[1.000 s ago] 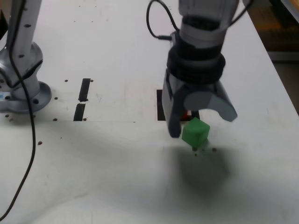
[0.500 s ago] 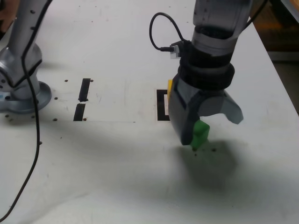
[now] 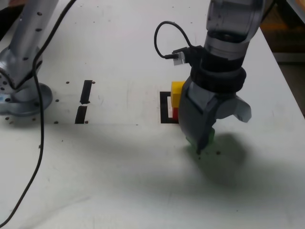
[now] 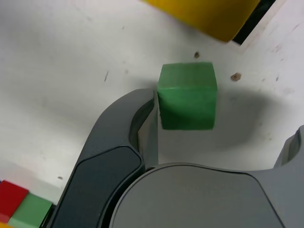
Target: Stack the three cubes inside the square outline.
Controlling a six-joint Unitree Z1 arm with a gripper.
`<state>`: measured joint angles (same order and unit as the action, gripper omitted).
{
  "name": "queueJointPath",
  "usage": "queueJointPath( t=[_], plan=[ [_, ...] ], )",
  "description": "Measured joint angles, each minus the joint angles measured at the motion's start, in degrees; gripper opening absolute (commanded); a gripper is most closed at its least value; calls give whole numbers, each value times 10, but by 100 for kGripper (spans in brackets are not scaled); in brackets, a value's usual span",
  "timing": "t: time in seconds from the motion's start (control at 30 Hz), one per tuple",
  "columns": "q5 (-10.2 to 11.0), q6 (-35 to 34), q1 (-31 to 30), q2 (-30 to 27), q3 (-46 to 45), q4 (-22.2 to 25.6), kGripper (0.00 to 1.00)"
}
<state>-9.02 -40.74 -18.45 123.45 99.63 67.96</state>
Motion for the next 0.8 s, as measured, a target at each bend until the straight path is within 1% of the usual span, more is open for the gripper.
queueJointPath(
  t=[0.1, 0.17, 0.3, 0.4, 0.5, 0.63, 0.73, 0.8],
  plan=[
    [9, 0, 2, 1, -2, 0, 100],
    [9, 1, 5, 3, -3, 1, 99],
    [-5, 10, 7, 9, -4, 2, 96],
    [-14, 17, 8, 11, -6, 2, 89],
    [-33, 28, 10, 11, -9, 3, 78],
    [-52, 35, 11, 11, -14, 4, 57],
    [-57, 35, 11, 11, -18, 3, 40],
    [-57, 35, 11, 11, -19, -2, 30]
  ],
)
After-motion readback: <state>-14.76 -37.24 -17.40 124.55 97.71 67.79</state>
